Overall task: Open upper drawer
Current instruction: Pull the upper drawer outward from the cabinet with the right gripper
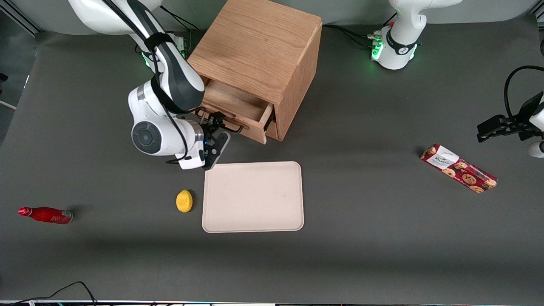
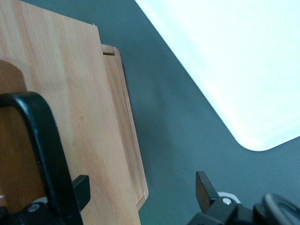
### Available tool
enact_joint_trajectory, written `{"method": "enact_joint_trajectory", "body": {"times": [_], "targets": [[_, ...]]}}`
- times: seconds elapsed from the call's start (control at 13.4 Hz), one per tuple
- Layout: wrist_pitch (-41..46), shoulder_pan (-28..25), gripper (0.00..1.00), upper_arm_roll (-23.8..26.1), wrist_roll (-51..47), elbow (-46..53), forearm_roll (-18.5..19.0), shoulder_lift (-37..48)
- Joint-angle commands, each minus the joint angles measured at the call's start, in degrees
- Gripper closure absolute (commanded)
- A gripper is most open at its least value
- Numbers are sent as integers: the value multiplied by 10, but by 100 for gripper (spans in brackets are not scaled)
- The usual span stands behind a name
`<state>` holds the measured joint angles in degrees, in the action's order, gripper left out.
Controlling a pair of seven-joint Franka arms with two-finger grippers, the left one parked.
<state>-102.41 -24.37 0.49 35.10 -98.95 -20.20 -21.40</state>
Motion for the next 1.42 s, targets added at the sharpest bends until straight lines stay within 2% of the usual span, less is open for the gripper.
{"method": "enact_joint_trajectory", "body": {"times": [0.0,0.97,1.35], "targets": [[5,15,0,3,28,34,0,-29],[9,73,0,-2,108,93,1,-74],[15,87,0,-2,125,115,17,-88]]}}
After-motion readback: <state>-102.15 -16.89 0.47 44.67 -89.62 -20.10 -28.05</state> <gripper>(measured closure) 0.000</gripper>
